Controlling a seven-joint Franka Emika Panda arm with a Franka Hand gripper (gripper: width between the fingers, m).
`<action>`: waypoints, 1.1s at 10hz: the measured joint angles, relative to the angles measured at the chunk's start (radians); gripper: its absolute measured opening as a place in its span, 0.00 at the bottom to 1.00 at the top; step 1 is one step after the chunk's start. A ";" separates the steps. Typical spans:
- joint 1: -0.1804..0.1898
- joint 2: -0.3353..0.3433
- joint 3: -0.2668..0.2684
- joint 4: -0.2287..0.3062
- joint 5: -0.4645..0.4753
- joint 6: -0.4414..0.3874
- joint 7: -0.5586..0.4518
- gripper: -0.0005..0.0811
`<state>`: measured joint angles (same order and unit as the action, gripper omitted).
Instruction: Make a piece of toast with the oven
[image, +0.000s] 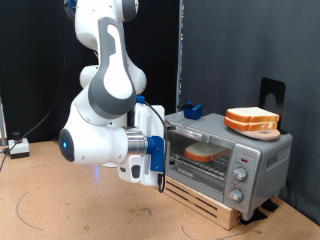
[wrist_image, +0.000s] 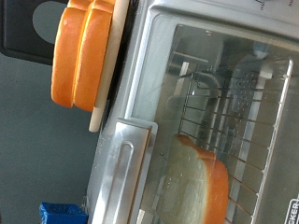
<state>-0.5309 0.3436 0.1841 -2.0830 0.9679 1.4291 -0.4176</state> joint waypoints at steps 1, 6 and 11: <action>-0.006 0.005 0.000 0.005 0.000 -0.055 0.000 1.00; 0.036 0.115 0.025 0.069 0.050 0.088 -0.057 1.00; 0.093 0.272 0.057 0.183 0.091 0.171 -0.039 1.00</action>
<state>-0.4375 0.6159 0.2414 -1.8995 1.0591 1.6005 -0.4566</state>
